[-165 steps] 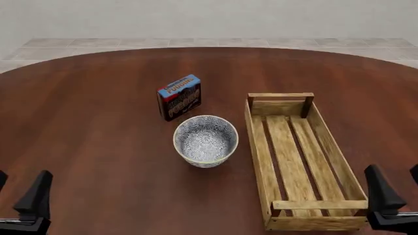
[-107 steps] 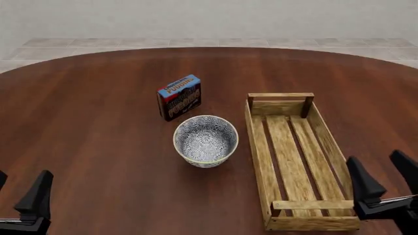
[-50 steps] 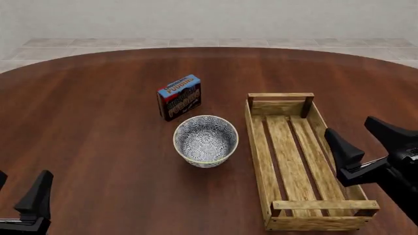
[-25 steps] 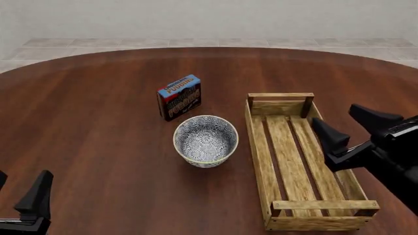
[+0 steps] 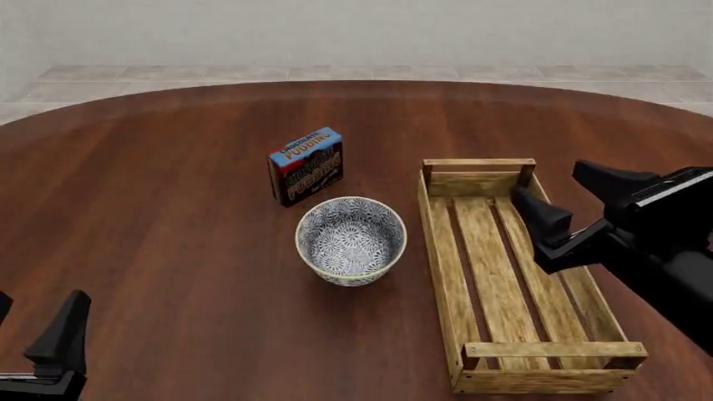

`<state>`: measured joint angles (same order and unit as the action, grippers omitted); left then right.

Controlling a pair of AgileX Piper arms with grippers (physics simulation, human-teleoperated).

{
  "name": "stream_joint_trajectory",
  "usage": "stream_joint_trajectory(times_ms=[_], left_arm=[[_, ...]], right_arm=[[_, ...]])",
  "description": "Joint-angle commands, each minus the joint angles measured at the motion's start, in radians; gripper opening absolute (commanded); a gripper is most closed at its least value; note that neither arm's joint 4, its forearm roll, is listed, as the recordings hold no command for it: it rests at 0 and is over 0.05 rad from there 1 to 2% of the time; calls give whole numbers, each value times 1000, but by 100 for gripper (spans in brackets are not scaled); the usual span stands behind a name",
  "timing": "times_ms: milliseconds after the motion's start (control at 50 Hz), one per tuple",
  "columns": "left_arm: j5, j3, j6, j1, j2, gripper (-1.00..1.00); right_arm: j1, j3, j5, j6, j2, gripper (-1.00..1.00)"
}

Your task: Pick up the bowl on the left and put it in the tray.

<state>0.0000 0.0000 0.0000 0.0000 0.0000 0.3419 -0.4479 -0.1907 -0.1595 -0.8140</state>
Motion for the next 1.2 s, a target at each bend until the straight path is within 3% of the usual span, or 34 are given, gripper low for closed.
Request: stream_joint_trajectory(times_ms=[20,520,1200], left_arm=[[0,0,0,0,0,100],[0,0,0,0,0,100],[0,0,0,0,0,100]], right_arm=[[4,-22,-13,-18,-35,100],[83,-81,19,-48,-90,100],[100,-195,22,-76,-247,100]])
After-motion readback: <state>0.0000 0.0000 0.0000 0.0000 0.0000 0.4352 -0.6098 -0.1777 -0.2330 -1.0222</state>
